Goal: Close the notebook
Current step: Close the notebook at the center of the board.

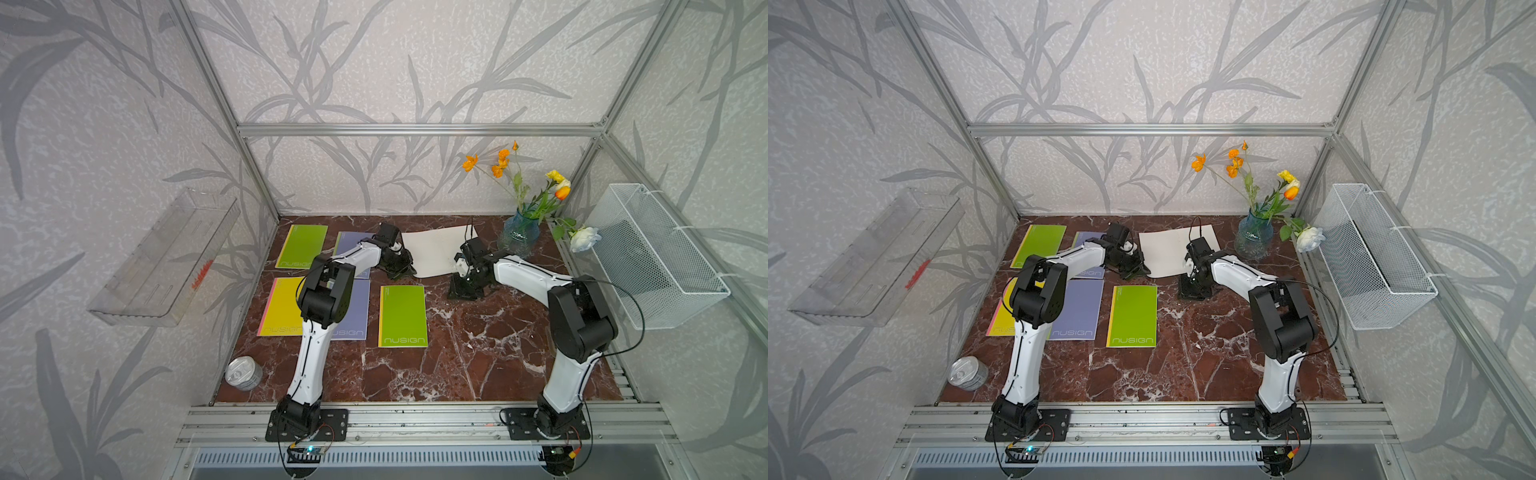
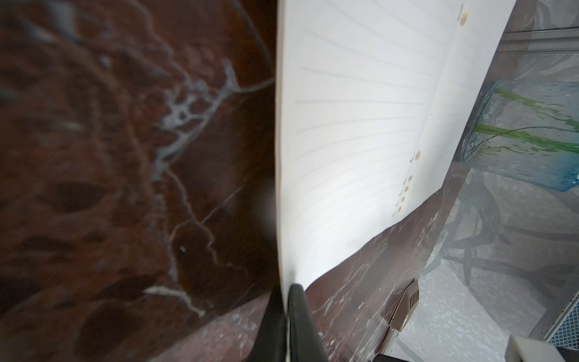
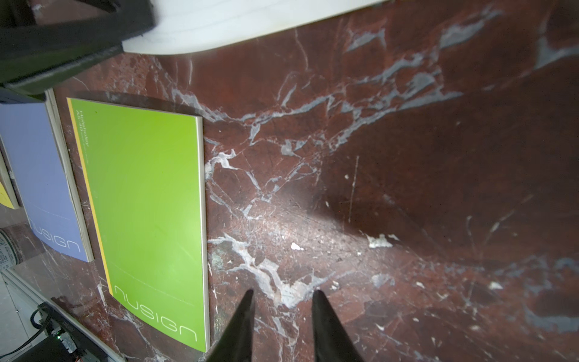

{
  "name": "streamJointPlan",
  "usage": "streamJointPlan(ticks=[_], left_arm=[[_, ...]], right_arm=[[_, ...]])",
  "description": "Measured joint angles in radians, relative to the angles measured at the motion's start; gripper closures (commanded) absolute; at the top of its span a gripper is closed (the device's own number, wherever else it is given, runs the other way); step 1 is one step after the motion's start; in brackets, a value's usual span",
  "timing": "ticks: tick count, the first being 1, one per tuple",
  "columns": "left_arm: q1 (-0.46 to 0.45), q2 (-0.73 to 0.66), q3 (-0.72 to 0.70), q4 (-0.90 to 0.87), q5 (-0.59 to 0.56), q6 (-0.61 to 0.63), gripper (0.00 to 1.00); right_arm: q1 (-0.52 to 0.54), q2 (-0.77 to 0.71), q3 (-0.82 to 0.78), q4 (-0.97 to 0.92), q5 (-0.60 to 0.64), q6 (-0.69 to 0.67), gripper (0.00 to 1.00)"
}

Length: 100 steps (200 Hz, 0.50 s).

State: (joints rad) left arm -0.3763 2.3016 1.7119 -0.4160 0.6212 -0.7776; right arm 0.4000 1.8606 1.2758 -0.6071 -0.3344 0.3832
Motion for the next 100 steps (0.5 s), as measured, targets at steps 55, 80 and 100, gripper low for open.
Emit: streamJointPlan(ticks=[55, 80, 100], left_arm=[[0.010, -0.039, -0.029, -0.020, -0.023, 0.017, 0.96], [0.019, -0.064, -0.039, -0.048, -0.034, 0.040, 0.96], [0.034, -0.088, -0.047, -0.079, -0.048, 0.067, 0.96]], right_arm=[[0.000, -0.016, -0.002, 0.000, 0.000, 0.008, 0.68], [0.000, -0.017, -0.004, 0.001, 0.000, 0.009, 0.68], [0.000, -0.029, -0.020, 0.000, 0.001, 0.009, 0.68]])
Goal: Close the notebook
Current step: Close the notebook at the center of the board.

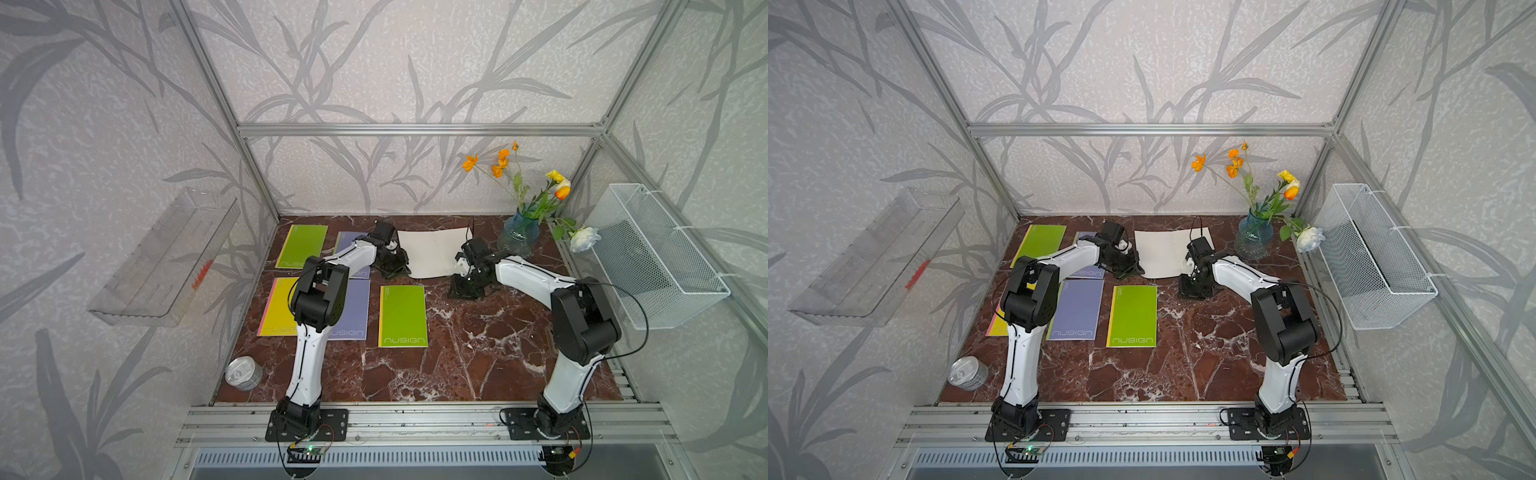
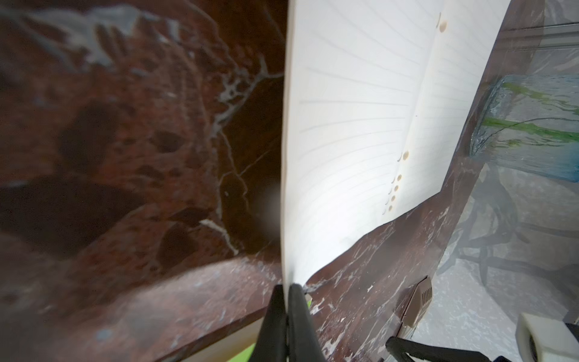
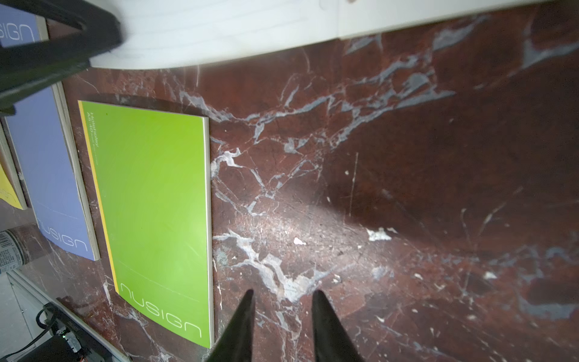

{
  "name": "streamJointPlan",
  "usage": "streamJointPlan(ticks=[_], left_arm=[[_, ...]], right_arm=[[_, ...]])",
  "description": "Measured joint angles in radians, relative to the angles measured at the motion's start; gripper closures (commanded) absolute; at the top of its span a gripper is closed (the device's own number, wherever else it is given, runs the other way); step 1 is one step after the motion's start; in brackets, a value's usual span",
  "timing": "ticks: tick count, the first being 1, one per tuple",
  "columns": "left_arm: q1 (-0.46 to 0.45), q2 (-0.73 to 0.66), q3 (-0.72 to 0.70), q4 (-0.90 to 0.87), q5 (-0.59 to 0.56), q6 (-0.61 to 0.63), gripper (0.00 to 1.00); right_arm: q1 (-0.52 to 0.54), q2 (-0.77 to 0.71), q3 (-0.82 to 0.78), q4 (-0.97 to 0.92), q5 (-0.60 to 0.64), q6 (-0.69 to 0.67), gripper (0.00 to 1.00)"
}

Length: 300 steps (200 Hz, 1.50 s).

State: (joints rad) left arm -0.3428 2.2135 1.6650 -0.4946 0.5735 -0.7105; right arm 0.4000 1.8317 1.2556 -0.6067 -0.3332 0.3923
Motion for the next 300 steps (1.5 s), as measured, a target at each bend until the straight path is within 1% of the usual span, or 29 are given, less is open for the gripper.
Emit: streamJointPlan(ticks=[64, 102, 167, 218, 300], left_arm=[[0.045, -0.066, -0.017, -0.142, -0.057, 0.118, 0.97], [0.062, -0.095, -0.023, -0.206, -0.096, 0.166, 0.97], [0.094, -0.106, -0.018, -0.256, -0.117, 0.219, 0.98], [0.117, -0.106, 0.024, -0.282, -0.117, 0.246, 0.99], [0.161, -0.099, 0.088, -0.332, -0.117, 0.288, 0.99]], right_arm=[[-0.003, -0.026, -0.004, -0.006, 0.010, -0.002, 0.68], [-0.026, 0.002, 0.084, -0.021, 0.011, -0.012, 0.68], [-0.060, 0.152, 0.278, -0.037, 0.013, -0.049, 0.67], [-0.081, 0.271, 0.348, -0.070, 0.013, -0.069, 0.67], [-0.090, 0.396, 0.494, -0.109, 0.013, -0.092, 0.65]])
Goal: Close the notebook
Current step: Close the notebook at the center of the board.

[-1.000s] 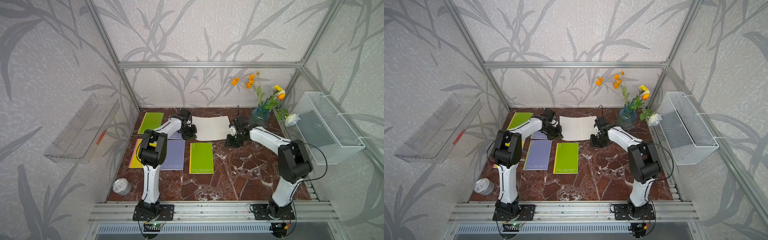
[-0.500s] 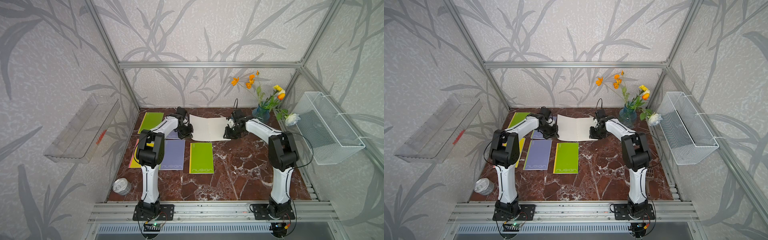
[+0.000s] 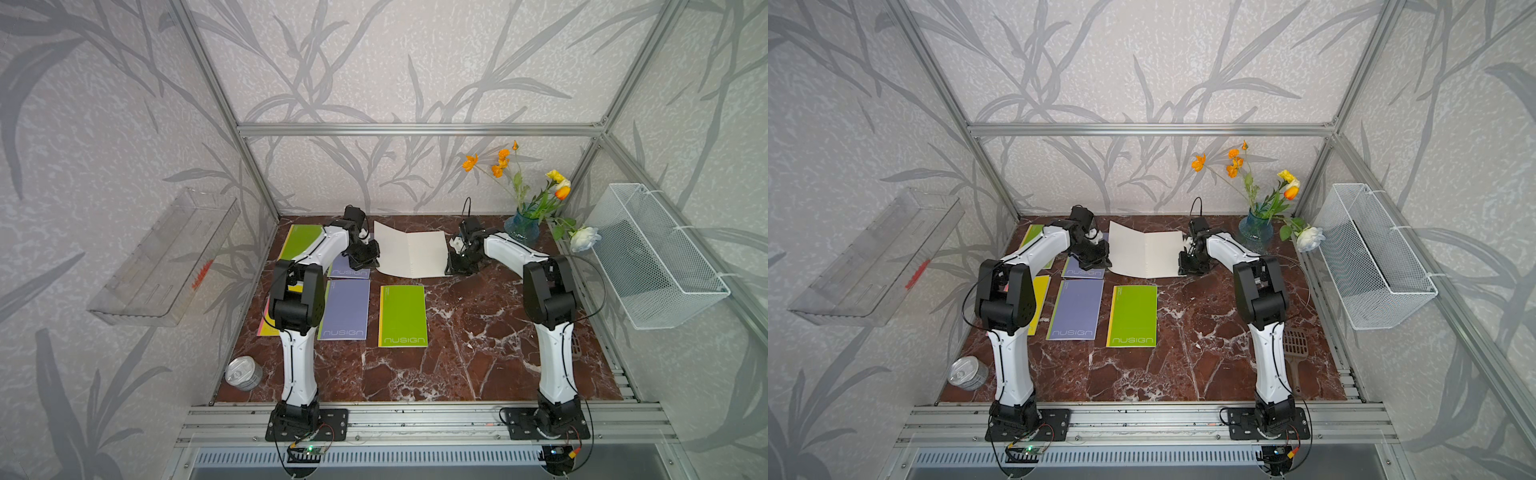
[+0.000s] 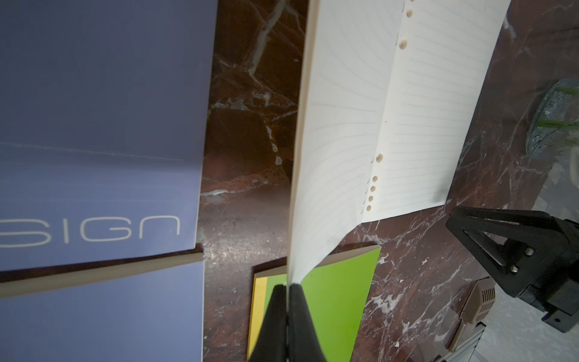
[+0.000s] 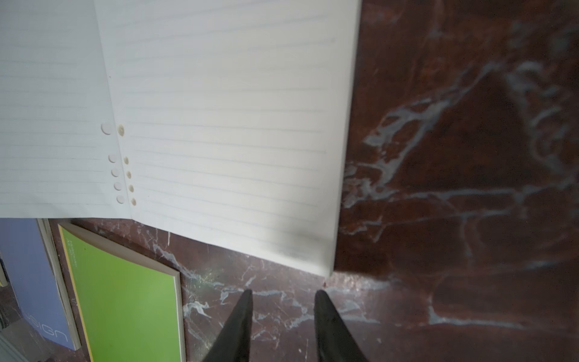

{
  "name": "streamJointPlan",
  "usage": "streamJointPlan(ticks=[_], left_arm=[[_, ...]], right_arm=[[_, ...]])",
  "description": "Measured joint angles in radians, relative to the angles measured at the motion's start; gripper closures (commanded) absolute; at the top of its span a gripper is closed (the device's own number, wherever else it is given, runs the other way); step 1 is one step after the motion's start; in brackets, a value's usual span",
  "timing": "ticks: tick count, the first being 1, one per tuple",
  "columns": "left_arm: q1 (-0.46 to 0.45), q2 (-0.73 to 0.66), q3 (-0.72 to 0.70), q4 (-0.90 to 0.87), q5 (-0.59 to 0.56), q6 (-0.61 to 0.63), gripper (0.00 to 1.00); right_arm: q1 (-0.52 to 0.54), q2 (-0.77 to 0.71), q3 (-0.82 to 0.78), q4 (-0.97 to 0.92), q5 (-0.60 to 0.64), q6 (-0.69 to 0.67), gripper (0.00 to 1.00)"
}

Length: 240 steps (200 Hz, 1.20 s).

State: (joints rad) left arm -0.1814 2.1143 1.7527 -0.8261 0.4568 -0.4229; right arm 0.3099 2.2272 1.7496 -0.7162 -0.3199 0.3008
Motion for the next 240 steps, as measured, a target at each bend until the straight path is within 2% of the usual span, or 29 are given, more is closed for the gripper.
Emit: streamJointPlan(ticks=[162, 240], left_arm=[[0.010, 0.003, 0.047, -0.114, 0.005, 0.123, 1.00], [0.020, 0.003, 0.068, -0.153, 0.005, 0.156, 1.00]], right_arm=[[-0.009, 0.168, 0.252, -0.079, -0.005, -0.011, 0.63], [-0.010, 0.181, 0.255, -0.079, -0.045, -0.014, 0.65]])
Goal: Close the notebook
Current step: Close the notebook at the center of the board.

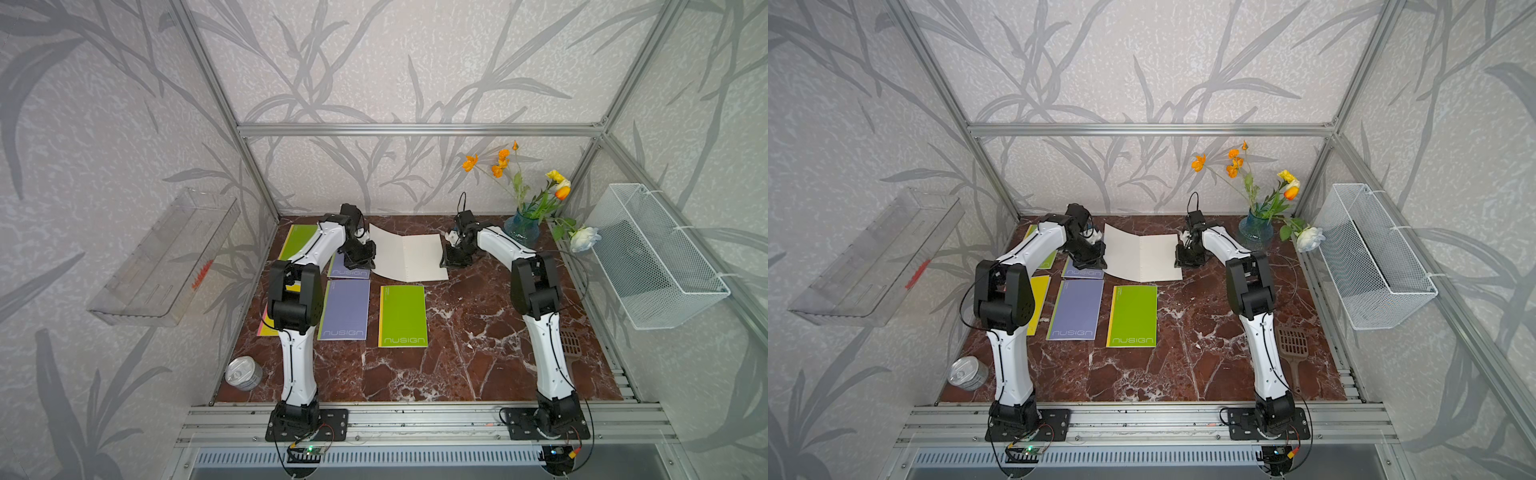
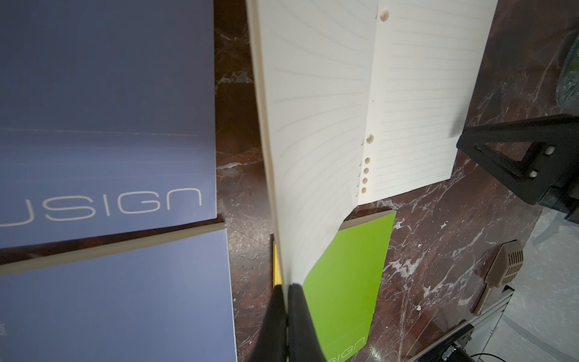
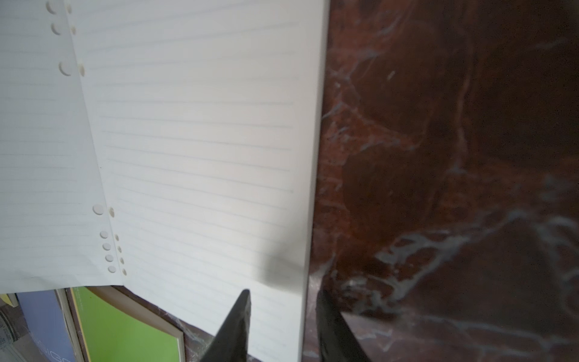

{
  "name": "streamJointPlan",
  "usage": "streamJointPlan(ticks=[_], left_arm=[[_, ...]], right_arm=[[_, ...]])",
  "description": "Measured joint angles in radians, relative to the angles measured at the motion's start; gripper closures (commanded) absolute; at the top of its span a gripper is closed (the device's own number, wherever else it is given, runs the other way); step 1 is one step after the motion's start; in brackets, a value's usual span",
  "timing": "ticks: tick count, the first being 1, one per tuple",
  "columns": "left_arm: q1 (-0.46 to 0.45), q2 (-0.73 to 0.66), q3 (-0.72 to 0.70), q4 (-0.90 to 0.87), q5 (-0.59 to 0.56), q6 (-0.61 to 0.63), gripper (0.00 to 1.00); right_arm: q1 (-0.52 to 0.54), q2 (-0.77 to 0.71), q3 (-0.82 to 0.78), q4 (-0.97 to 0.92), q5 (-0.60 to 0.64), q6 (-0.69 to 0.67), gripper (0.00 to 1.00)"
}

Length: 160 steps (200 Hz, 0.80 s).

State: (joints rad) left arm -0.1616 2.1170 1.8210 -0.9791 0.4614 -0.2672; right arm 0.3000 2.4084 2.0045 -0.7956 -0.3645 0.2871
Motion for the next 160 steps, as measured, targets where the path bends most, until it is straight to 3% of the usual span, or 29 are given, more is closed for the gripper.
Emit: streamJointPlan(ticks=[160], left_arm=[[0.007, -0.003, 0.039, -0.016, 0.113, 0.007, 0.97]], right_arm=[[0.057, -0.055, -0.127, 0.128, -0.037, 0.037, 0.66]])
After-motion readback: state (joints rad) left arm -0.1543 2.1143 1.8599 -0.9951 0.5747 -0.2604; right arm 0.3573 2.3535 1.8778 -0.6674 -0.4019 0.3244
